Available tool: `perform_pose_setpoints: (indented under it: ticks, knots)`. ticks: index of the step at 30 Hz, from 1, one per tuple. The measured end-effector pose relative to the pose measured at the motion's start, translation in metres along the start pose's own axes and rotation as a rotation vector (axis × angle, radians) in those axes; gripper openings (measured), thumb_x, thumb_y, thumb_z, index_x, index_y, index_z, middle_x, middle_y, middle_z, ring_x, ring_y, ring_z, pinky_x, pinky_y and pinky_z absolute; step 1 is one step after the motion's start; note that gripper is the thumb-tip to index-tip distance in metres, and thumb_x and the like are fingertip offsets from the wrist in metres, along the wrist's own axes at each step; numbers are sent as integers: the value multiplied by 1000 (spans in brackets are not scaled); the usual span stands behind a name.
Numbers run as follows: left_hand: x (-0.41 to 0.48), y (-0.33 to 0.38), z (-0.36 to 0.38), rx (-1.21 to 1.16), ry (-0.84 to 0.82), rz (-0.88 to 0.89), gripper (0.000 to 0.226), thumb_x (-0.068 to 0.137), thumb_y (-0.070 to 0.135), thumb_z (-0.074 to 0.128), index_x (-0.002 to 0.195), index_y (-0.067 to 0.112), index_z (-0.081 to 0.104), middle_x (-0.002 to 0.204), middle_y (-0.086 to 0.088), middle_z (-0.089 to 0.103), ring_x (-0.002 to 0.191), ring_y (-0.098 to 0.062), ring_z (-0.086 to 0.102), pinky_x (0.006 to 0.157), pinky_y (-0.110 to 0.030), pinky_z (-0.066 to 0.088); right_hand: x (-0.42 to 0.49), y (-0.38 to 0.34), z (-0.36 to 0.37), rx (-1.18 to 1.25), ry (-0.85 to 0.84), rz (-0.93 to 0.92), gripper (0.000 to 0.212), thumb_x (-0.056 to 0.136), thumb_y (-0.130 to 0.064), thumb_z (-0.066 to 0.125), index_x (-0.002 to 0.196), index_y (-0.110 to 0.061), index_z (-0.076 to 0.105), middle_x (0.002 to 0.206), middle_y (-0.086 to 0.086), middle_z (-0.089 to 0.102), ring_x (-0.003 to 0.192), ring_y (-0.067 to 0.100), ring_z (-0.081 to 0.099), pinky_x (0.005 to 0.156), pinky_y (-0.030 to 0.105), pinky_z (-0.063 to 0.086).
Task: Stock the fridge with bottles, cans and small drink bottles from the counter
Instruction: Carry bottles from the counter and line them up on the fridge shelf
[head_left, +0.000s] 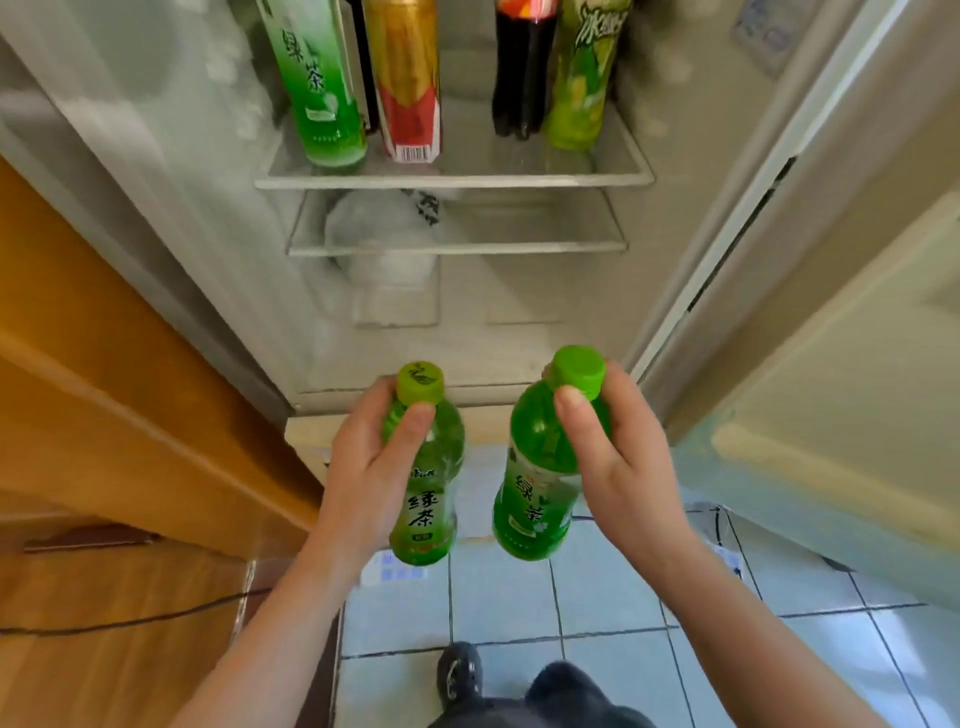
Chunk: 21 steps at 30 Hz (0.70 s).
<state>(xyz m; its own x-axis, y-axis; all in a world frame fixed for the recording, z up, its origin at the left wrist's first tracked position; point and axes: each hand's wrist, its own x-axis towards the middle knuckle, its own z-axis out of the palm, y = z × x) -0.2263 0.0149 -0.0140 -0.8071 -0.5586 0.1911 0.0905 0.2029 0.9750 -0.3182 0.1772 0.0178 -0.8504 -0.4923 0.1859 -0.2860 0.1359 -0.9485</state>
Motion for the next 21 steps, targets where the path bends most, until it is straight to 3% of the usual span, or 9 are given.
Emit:
perform_pose_setpoints:
  ticks: [3,7,12,14,16,19,21]
  knots:
    - [52,17,-1,-49,58,79,25,84,46,47,93,26,58,79,16,63,73,4,58,65,-8,45,47,-18,1,5,53,-112,30,86,-47,43,90,-20,56,76,-10,54,72,4,52,65,17,42]
    - [113,52,9,-165,125,177,21,84,54,53,89,35,62,80,10,60,75,-11,55,67,-26,47,112,-39,-2,32,129,-249,22,90,-40,43,86,-21,53,74,-10,48,68,5,47,64,21,39]
    - [181,97,31,-162,187,335,17,88,41,47,87,28,59,74,18,58,68,4,54,63,-9,44,181,-56,-17,73,252,-366,20,96,-31,43,88,-16,55,76,-4,51,70,6,48,64,24,41]
    - [207,111,42,-175,196,417,17,90,39,46,91,30,60,81,16,59,77,-1,55,71,-15,45,208,-63,-25,92,323,-391,18,97,-28,44,82,-21,52,73,-11,48,68,3,46,63,21,39]
    - [232,120,53,-189,187,510,18,93,33,45,93,21,58,82,8,55,76,-4,51,71,-18,43,234,-68,-30,98,366,-395,18,96,-31,45,82,-25,53,73,-12,52,69,2,49,64,22,41]
    - [267,127,71,-147,246,522,15,94,32,46,81,27,53,69,21,53,64,6,45,64,-9,38,268,-70,-33,104,398,-383,19,94,-38,46,93,-26,60,89,-7,63,85,8,59,80,32,49]
    - [286,124,81,-101,298,506,16,92,37,48,78,31,52,69,21,53,66,5,46,66,-11,38,288,-69,-32,65,430,-387,20,93,-41,44,95,-27,59,95,-3,64,92,14,59,86,39,48]
